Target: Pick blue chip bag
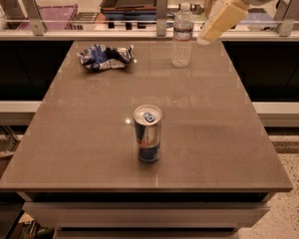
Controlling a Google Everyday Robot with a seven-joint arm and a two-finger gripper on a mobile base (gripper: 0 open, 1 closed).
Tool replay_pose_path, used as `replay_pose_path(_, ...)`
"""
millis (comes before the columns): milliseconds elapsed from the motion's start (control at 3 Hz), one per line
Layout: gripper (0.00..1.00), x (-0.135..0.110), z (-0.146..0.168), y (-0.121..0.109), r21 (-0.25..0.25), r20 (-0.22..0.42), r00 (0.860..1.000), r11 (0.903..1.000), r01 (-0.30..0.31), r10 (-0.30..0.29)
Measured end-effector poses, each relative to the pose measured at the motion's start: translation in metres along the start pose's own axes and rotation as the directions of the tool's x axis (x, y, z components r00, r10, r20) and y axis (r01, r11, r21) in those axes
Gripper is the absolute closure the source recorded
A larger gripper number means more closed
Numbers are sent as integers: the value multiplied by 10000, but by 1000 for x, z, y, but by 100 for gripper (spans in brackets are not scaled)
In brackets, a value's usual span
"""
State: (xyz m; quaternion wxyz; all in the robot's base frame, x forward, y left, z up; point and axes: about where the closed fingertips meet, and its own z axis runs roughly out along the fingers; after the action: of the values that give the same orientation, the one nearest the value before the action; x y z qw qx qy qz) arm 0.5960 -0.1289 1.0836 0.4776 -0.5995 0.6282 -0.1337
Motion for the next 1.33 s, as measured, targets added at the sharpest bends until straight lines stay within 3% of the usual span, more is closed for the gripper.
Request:
replay_pose_path(333,0,-13,24,0,-247,527,9883,9892,1447,-1433)
replay_pose_path(667,0,-31,49,8,-774,635,9621,9598,2698,-2653)
replay_pose_path(1000,0,-31,49,7,-764,635,9623,9601,2690,-2645)
replay_pose_path(1333,0,-40,73,7,-1036,854,9447,9402,3245,-3167)
